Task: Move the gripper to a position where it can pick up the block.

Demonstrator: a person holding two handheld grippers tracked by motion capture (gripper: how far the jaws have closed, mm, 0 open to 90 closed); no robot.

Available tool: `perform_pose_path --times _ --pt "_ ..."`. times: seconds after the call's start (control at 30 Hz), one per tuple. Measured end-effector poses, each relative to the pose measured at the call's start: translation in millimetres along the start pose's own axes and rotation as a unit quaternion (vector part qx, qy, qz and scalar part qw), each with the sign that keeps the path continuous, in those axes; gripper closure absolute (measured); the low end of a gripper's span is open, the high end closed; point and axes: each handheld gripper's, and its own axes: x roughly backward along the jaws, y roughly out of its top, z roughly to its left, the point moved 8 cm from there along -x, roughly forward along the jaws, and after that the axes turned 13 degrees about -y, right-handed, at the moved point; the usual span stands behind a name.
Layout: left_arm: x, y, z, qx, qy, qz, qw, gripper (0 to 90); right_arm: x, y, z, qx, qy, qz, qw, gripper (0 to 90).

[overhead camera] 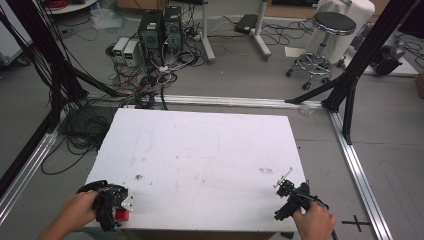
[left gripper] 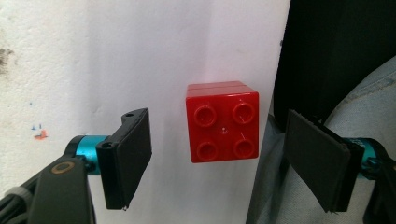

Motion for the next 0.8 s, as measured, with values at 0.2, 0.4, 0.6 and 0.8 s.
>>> perform_pose_path --times 0.2,0.4,0.6,0.8 --pt "-4.5 -0.3 0.2 0.002 0.002 0.001 1.0000 23.9 -0.6 0.2 0.1 0.002 0.001 -0.001 1.0000 1.5" --pt "-5.1 -0.9 1.3 0.005 0.004 0.003 1.0000 24.0 -0.6 0.3 -0.1 0.003 0.000 -0.002 1.0000 1.5" --pt "-7.3 0.8 1.2 0.008 0.004 0.004 1.0000 24.0 -1.2 -0.4 0.0 0.004 0.000 -0.001 1.0000 1.5" --pt "-7.5 1.9 1.2 0.009 0.005 0.001 1.0000 24.0 -0.6 -0.3 -0.1 0.002 0.001 -0.001 1.0000 1.5"
